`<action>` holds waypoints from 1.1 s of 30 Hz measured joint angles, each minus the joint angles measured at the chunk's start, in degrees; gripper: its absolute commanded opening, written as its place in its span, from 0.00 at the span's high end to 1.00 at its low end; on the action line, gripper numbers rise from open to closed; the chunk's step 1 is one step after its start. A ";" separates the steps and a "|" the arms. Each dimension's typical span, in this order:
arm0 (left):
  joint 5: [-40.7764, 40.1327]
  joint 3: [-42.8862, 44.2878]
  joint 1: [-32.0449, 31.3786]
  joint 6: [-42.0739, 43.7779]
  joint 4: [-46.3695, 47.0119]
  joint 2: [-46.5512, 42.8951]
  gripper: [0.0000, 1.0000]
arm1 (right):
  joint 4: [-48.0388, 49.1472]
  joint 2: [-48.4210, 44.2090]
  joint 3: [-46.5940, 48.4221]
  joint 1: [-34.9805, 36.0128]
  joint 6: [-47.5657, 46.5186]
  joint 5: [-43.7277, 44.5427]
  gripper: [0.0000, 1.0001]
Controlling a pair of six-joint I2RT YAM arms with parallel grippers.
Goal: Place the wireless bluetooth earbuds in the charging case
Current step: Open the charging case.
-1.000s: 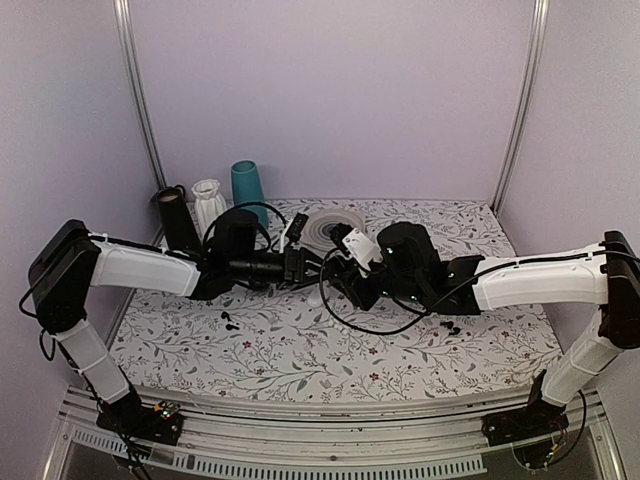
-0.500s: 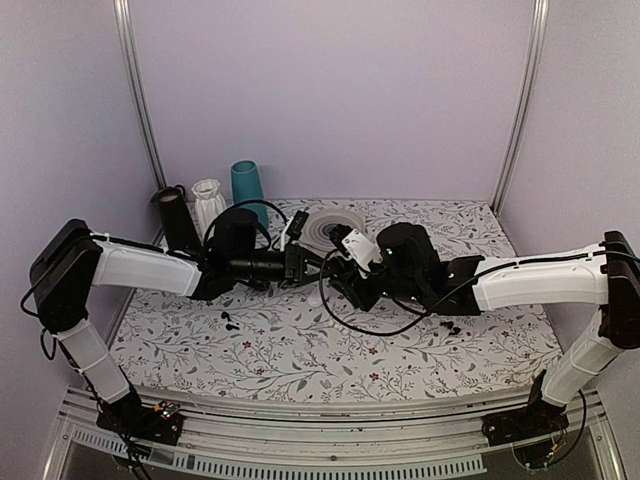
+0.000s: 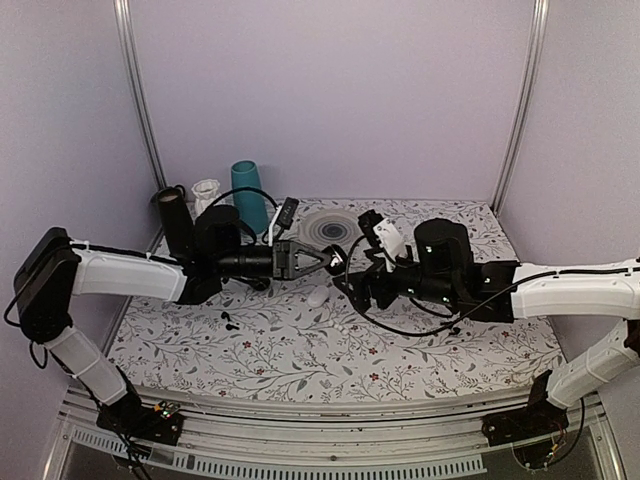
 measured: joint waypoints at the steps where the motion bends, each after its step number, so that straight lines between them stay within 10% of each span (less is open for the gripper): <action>1: -0.04 -0.50 0.00 0.42 0.87 -0.96 1.00 | 0.55 -1.66 -0.92 -0.04 0.94 -0.79 0.03; 16: 0.39 -5.53 -0.70 3.93 14.38 -10.84 1.00 | 17.70 -12.20 -7.63 -0.15 21.46 -13.35 0.10; 33: 3.48 -5.53 -4.26 3.72 21.92 -11.52 1.00 | 19.80 -9.68 -4.94 -0.52 23.87 -15.26 0.11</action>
